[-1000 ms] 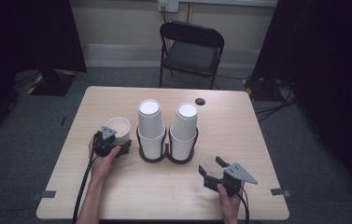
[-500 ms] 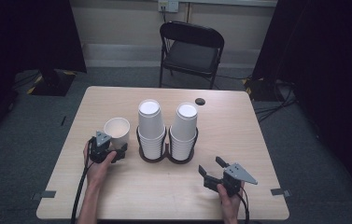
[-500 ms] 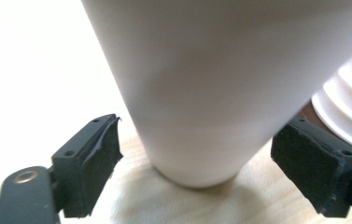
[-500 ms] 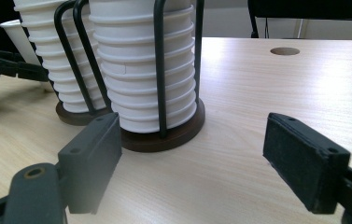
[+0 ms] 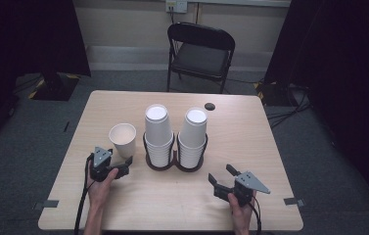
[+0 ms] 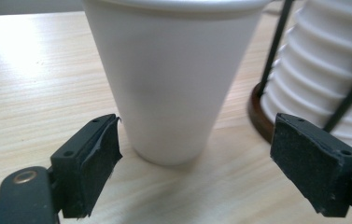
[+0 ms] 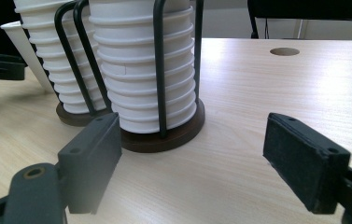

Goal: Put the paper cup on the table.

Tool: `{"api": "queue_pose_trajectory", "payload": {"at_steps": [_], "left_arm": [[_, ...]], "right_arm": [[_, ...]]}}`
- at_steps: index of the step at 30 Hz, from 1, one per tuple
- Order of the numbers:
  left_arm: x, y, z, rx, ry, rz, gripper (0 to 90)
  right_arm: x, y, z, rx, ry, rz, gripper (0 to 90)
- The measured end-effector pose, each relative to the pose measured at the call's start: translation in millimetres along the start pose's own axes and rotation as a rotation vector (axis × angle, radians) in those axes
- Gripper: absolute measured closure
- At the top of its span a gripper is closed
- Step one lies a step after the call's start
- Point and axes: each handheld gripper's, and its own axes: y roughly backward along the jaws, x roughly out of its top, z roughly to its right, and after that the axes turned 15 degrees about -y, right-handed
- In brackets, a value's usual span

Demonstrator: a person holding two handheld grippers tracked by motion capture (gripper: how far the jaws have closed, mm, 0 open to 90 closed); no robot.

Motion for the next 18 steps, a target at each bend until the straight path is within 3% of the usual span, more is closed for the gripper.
{"api": "queue_pose_trajectory", "payload": {"at_steps": [5, 8, 10, 16, 18], "left_arm": [[-0.3, 5.2, 13.4, 0.008, -0.051, 0.012, 15.5], [0.1, 10.1, 19.1, -0.018, -0.017, 0.049, 15.5], [1.8, 13.9, 25.2, -0.007, -0.025, 0.058, 15.4], [5.6, 22.1, 42.9, -0.048, -0.022, 0.086, 15.6], [5.9, 24.1, 48.0, -0.062, -0.041, 0.088, 15.6]], "right_arm": [[-0.2, -0.2, -0.5, -0.001, 0.006, 0.002, 18.5], [-0.4, -0.9, -2.1, -0.006, 0.028, -0.008, 18.2], [-0.5, -1.6, -3.1, -0.012, 0.034, -0.011, 18.1], [-0.5, -1.5, -3.1, -0.012, 0.033, -0.014, 18.1], [-0.5, -1.5, -3.1, -0.012, 0.033, -0.014, 18.1]]}}
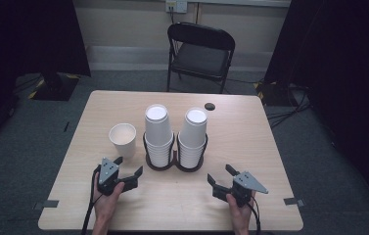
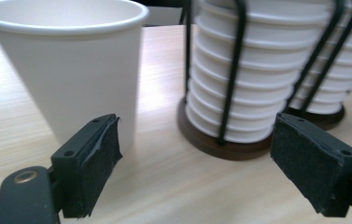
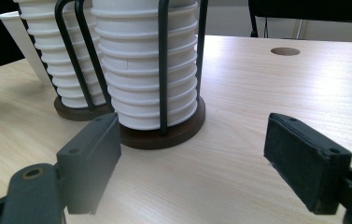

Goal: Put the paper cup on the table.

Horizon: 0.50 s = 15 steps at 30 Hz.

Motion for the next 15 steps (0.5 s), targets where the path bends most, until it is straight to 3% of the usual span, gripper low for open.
{"api": "queue_pose_trajectory", "payload": {"at_steps": [8, 14, 15], "left_arm": [[-0.7, 5.9, 28.7, -0.054, -0.009, 0.043, 15.9], [-2.8, 4.3, 50.8, -0.044, -0.064, 0.039, 16.0], [-3.0, 5.7, 52.4, -0.024, -0.068, 0.057, 16.0]], "right_arm": [[0.0, -0.6, -0.8, -0.004, 0.009, -0.002, 18.1], [0.9, -4.3, -2.8, -0.021, 0.024, -0.040, 18.2], [1.2, -5.4, -3.1, -0.024, 0.026, -0.052, 18.2]]}}
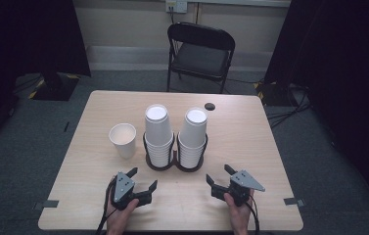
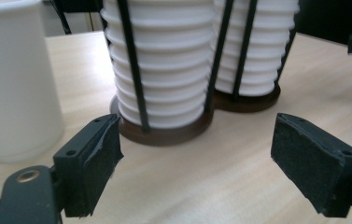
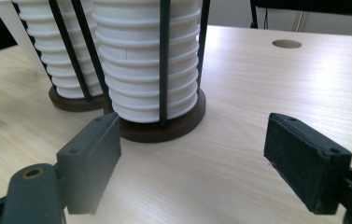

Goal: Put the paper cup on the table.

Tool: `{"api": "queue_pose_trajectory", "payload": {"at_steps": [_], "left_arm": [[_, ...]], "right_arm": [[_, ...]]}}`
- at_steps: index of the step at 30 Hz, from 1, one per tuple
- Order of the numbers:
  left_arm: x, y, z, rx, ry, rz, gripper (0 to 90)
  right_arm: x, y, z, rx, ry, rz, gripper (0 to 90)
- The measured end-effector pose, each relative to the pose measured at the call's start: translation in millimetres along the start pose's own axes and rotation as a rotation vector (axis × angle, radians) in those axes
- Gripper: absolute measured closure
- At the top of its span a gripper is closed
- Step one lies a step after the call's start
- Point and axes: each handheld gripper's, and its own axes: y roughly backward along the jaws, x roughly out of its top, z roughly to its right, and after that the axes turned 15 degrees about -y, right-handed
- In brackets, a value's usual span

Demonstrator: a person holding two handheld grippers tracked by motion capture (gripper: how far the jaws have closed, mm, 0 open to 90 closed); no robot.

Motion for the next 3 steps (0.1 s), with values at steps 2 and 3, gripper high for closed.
{"api": "queue_pose_trajectory", "payload": {"at_steps": [2, 3], "left_arm": [[-0.1, -0.6, -0.7, 0.009, 0.001, -0.002, 15.6], [-0.3, -0.8, -1.8, 0.013, 0.005, -0.007, 15.7]], "right_arm": [[0.6, -2.2, -0.8, -0.009, 0.002, -0.019, 18.2], [1.2, -4.1, -1.4, -0.033, 0.002, -0.033, 14.6]]}}
